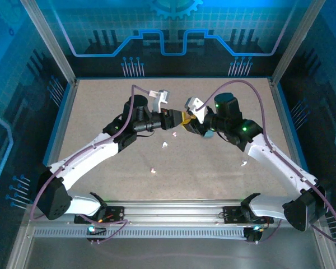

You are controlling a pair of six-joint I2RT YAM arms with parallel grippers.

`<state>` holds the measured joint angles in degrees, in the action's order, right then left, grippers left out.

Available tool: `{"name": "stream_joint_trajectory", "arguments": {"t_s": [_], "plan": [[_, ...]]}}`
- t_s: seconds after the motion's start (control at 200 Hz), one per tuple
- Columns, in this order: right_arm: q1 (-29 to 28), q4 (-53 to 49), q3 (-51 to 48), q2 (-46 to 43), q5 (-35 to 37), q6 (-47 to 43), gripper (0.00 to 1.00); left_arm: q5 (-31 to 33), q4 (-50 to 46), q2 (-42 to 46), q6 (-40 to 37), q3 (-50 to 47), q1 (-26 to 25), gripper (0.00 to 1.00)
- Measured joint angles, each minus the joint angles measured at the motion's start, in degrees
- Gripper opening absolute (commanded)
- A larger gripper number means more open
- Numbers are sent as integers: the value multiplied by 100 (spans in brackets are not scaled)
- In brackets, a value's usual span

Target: Insert the wireless bluetooth earbuds into the charging case

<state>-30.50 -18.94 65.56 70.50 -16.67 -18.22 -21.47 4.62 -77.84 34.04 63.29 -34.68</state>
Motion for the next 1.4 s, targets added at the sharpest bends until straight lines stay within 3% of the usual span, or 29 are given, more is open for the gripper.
{"name": "stream_joint_trajectory", "arguments": {"t_s": [0.135, 0.335, 0.505, 0.75, 1.401], "plan": [[-37, 42, -24, -11, 149, -111, 44, 20, 22, 0, 103, 0, 0, 18], [-70, 1012, -964, -640, 297, -256, 53, 15, 411, 142, 658, -258, 31, 16], [66, 2109, -1943, -1165, 72, -258, 54, -9, 914, 282, 1259, -527, 46, 16], [289, 3067, -2050, -1121, -546, 44, 56, -116, 1329, 411, 1740, -603, 59, 16], [385, 3609, -1818, -802, -1060, 411, 52, -203, 1502, 420, 1967, -612, 59, 16]]}}
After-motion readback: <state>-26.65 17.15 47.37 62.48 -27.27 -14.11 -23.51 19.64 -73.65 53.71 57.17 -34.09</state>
